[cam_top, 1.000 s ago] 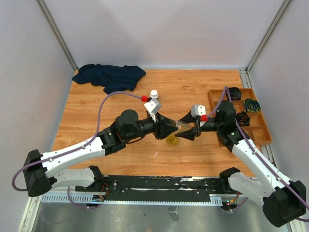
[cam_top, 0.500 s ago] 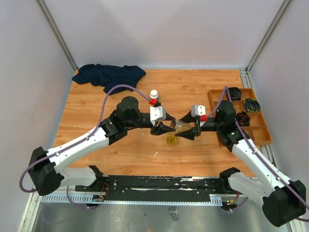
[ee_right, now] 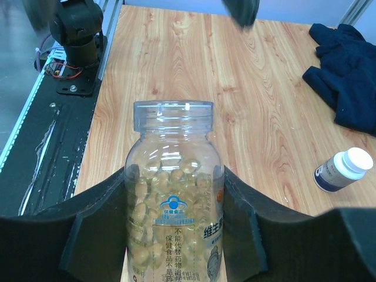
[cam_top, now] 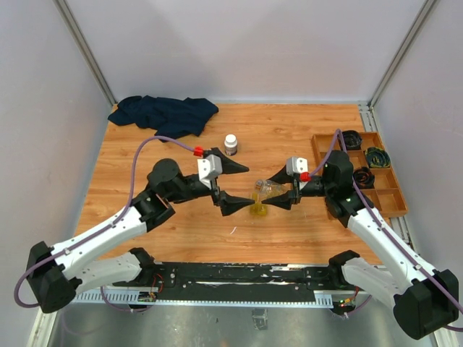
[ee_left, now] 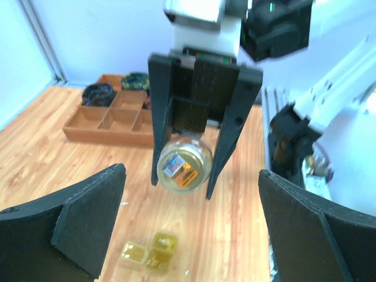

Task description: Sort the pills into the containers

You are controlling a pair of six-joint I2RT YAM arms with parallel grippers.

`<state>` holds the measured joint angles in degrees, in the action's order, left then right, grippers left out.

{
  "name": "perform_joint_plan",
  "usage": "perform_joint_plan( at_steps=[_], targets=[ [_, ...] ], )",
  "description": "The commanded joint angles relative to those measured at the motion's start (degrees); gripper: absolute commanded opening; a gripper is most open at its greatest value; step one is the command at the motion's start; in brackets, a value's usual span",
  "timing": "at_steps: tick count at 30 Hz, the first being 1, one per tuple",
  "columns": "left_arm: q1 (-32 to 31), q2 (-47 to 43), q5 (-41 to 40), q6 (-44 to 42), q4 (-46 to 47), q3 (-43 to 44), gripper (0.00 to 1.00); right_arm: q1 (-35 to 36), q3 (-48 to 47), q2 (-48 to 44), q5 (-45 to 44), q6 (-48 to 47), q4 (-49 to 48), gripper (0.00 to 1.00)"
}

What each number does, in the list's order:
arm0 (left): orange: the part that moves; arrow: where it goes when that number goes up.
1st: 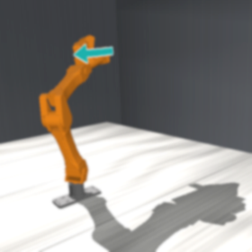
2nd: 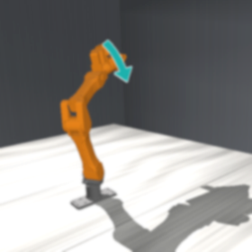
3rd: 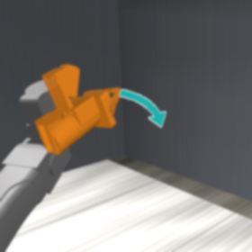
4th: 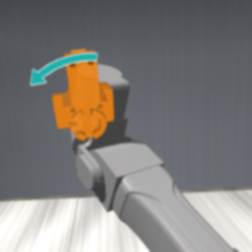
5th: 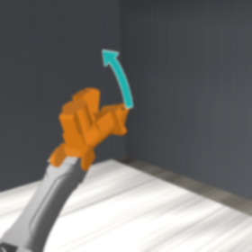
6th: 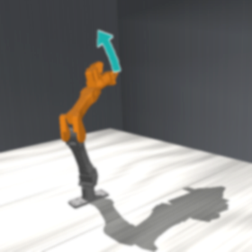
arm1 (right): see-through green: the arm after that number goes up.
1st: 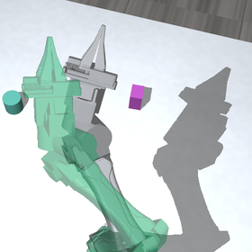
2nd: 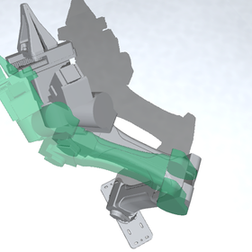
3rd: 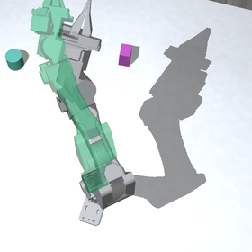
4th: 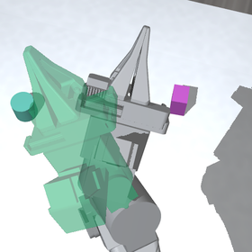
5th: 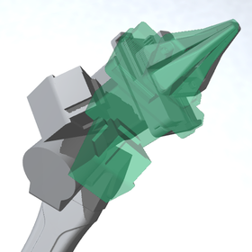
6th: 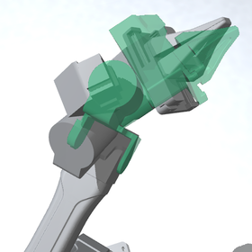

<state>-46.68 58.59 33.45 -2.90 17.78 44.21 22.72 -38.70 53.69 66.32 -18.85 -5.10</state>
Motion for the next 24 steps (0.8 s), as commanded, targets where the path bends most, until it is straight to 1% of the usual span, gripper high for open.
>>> perform_joint_plan(
  at_steps=[1, 4, 7, 8, 12, 14, 20, 24],
  targets=[
    [0.3, -4.4, -6.6, 17.3, 8.1, -0.9, 0.99, -0.2, -0.9, -0.4, 1.2, 0.1, -1.7, 0.00],
    [0.3, -4.5, -8.6, 28.0, 10.7, -2.7, 0.99, -0.2, -0.9, -0.3, 1.2, 0.1, -1.7, 0.01],
    [0.1, -5.7, -16.3, 35.9, 10.6, -5.5, 0.89, -0.2, -0.9, -0.3, 1.0, 0.0, -1.6, 0.00],
    [-0.6, -6.2, -19.3, 36.3, 9.5, -6.0, 0.86, -0.2, -1.0, -0.3, 1.0, 0.0, -1.7, 0.00],
    [-8.9, -7.3, -37.2, 30.9, 2.5, -5.0, 0.86, -0.2, -0.9, -0.3, 1.0, -0.1, -1.7, 0.01],
    [-10.7, -6.7, -39.1, 30.4, 2.0, -4.5, 0.86, -0.2, -0.8, -0.2, 1.0, -0.1, -1.6, 0.01],
    [-12.2, -3.6, -40.0, 31.0, 1.8, -2.6, 0.85, -0.2, -0.9, -0.2, 1.0, -0.1, -1.6, 0.01],
    [-12.4, -1.8, -39.9, 31.0, 1.7, -1.8, 0.81, -0.2, -0.9, -0.2, 1.0, -0.3, -1.5, 0.01]
  ],
)
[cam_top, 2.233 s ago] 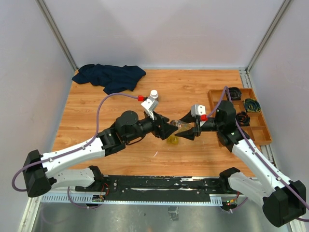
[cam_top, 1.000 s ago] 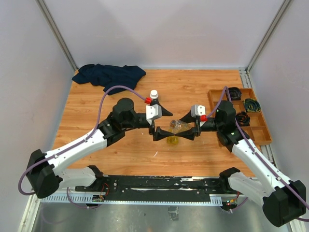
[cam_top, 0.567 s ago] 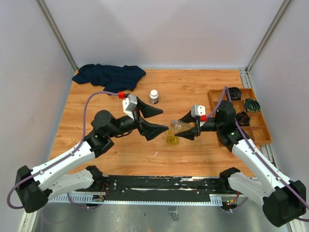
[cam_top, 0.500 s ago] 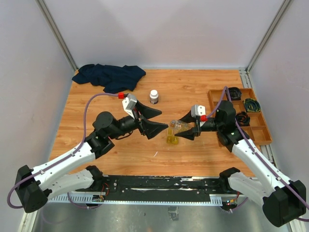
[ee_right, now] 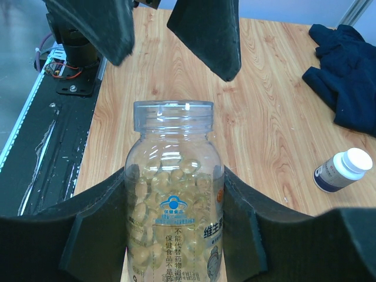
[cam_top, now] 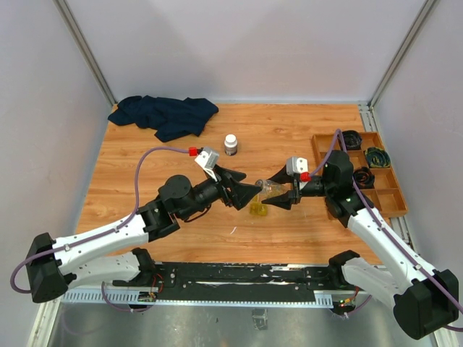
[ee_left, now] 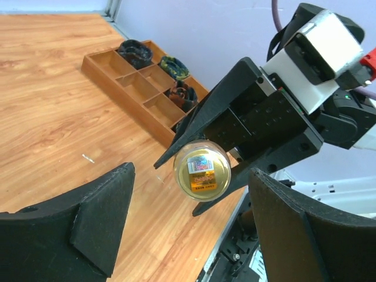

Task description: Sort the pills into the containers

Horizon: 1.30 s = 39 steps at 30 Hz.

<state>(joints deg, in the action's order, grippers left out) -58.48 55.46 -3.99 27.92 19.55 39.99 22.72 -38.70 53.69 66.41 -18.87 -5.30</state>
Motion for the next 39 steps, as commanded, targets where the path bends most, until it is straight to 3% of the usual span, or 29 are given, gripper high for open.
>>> perform_joint_plan(
  at_steps=[1, 21, 33, 39],
  targets=[
    [-0.7, 1.8, -2.0, 0.2, 0.0, 2.6, 0.80, -0.2, -0.9, -0.2, 0.9, -0.2, -1.3, 0.00],
    [-0.8, 6.5, 4.2, 2.3, 0.0, 4.9, 0.55, -0.2, -0.9, -0.3, 0.9, -0.2, -1.3, 0.01],
    [-0.8, 7.2, 6.9, 1.9, -0.9, 5.5, 0.30, -0.2, -1.0, -0.3, 1.0, -0.2, -1.2, 0.01],
    [-0.7, 7.6, 11.9, -5.3, 1.7, 4.6, 0.19, -0.2, -0.9, -0.5, 1.0, -0.1, -1.2, 0.00]
  ],
)
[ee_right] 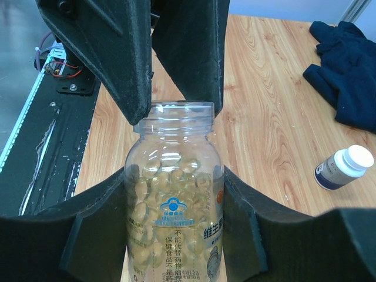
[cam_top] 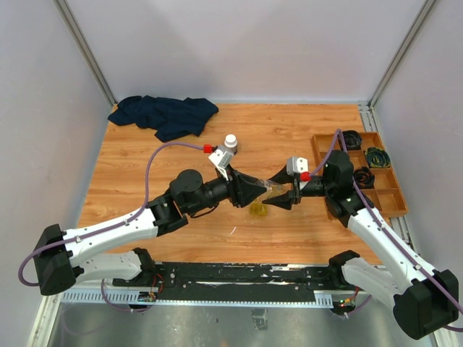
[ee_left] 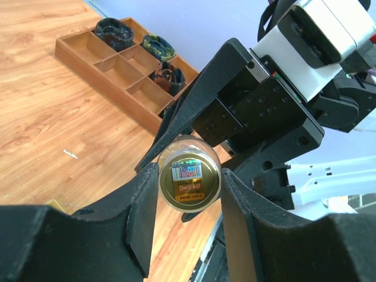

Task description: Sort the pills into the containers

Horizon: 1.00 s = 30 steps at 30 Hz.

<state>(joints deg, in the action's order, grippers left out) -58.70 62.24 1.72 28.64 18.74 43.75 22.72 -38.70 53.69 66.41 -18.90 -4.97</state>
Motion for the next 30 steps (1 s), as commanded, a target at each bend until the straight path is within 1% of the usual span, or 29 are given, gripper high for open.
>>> perform_joint_plan(
  at_steps=[1, 3, 4, 7, 9, 12, 15, 16, 17, 18, 19, 20, 22, 23, 25, 26, 28, 30],
  targets=[
    [-0.3, 0.8, 7.9, -10.1, 3.2, 0.5, 0.18, -0.2, -1.0, -0.5, 1.1, -0.2, -1.5, 0.01],
    [0.8, 0.6, 13.1, -16.5, 5.0, -0.7, 0.15, -0.2, -1.0, -0.5, 1.2, -0.1, -1.5, 0.01],
    [1.9, 0.7, 15.8, -19.2, 5.0, -1.1, 0.11, -0.2, -1.0, -0.5, 1.2, -0.1, -1.6, 0.01],
    [6.5, 1.7, 28.3, -27.4, 5.3, -1.8, 0.06, -0.2, -1.0, -0.7, 1.2, 0.0, -1.6, 0.01],
    [9.5, 2.7, 34.8, -30.5, 4.0, -0.9, 0.05, -0.2, -1.0, -0.7, 1.3, 0.0, -1.6, 0.01],
    [12.6, 4.6, 38.6, -36.0, -1.2, 2.1, 0.03, -0.2, -1.0, -0.7, 1.3, -0.1, -1.6, 0.01],
    [13.8, 5.6, 39.3, -43.2, -6.3, 4.9, 0.03, -0.2, -1.0, -0.6, 1.3, -0.1, -1.6, 0.01],
    [13.8, 5.6, 38.6, -44.2, -6.7, 5.5, 0.04, -0.2, -1.0, -0.6, 1.3, -0.1, -1.6, 0.00],
    [13.9, 5.5, 37.8, -44.2, -6.3, 5.9, 0.08, -0.2, -0.9, -0.5, 1.3, -0.2, -1.6, 0.00],
    [13.9, 5.1, 36.8, -43.0, -5.0, 5.9, 0.17, -0.2, -0.9, -0.5, 1.3, -0.2, -1.6, 0.01],
    [13.9, 4.5, 35.8, -41.1, -3.0, 5.5, 0.31, -0.2, -0.9, -0.5, 1.3, -0.2, -1.6, 0.01],
    [13.9, 3.6, 34.7, -39.0, 0.6, 4.5, 0.47, -0.2, -1.0, -0.5, 1.2, -0.2, -1.5, 0.01],
    [13.9, 1.0, 31.9, -33.6, 6.8, 1.1, 0.67, -0.2, -1.0, -0.5, 1.2, -0.3, -1.5, 0.01],
    [13.9, -0.6, 30.9, -31.0, 9.6, -0.6, 0.75, -0.2, -1.0, -0.5, 1.2, -0.3, -1.5, 0.01],
    [13.9, -3.6, 29.2, -25.4, 14.4, -3.4, 0.96, -0.2, -1.0, -0.5, 1.2, -0.4, -1.5, 0.01],
    [13.9, -4.8, 27.9, -22.3, 15.7, -4.3, 0.99, -0.2, -0.9, -0.5, 1.2, -0.4, -1.5, 0.01],
    [13.9, -6.6, 25.7, -15.9, 15.6, -4.9, 0.99, -0.2, -1.0, -0.4, 1.2, -0.4, -1.5, 0.01],
    [13.9, -7.4, 25.5, -10.1, 15.5, -5.3, 0.99, -0.2, -1.0, -0.5, 1.2, -0.3, -1.5, 0.01]
  ],
)
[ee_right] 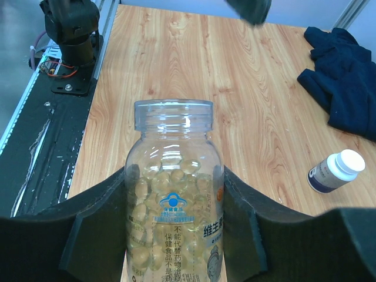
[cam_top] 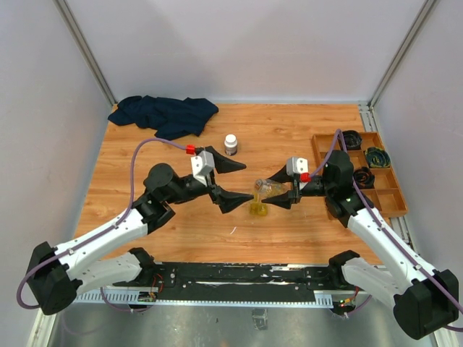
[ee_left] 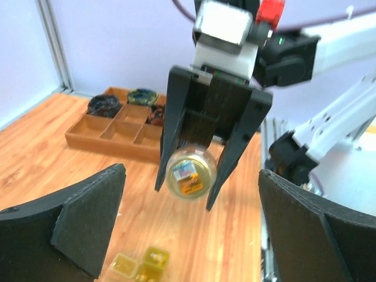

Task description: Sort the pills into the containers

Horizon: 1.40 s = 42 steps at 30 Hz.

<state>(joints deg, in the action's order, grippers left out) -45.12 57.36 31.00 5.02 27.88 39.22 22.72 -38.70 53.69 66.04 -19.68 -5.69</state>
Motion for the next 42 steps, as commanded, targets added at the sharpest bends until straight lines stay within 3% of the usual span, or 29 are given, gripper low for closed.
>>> perform_joint_plan(
  at_steps=[1, 6, 10, 12, 23, 27, 31, 42],
  targets=[
    [0.3, -2.6, -3.7, 16.3, 7.1, -1.2, 0.99, -0.2, -1.0, -0.5, 1.5, 0.5, -0.8, 0.01],
    [-0.8, -4.6, -9.4, 26.6, 10.7, -5.7, 0.94, -0.2, -0.9, -0.5, 1.4, 0.5, -0.8, 0.01],
    [-9.1, -6.7, -27.5, 19.9, -0.4, -4.0, 0.93, -0.2, -0.9, -0.3, 1.4, 0.4, -0.8, 0.01],
    [-11.8, -6.0, -32.8, 19.4, -3.8, -1.9, 0.92, -0.2, -0.9, -0.2, 1.4, 0.4, -0.8, 0.01],
    [-14.6, 1.3, -36.6, 19.0, -10.4, 5.2, 0.86, -0.2, -0.9, -0.1, 1.2, 0.3, -0.8, 0.01],
    [-14.8, 3.1, -35.9, 19.0, -11.7, 6.8, 0.80, -0.2, -0.9, -0.2, 1.2, 0.3, -0.7, 0.01],
    [-14.9, 4.3, -33.9, 19.3, -11.8, 7.5, 0.67, -0.2, -0.9, -0.2, 1.2, 0.3, -0.7, 0.01],
    [-15.0, 5.6, -31.7, 19.1, -14.0, 8.7, 0.59, -0.2, -0.9, -0.2, 1.3, 0.3, -0.7, 0.01]
  ],
)
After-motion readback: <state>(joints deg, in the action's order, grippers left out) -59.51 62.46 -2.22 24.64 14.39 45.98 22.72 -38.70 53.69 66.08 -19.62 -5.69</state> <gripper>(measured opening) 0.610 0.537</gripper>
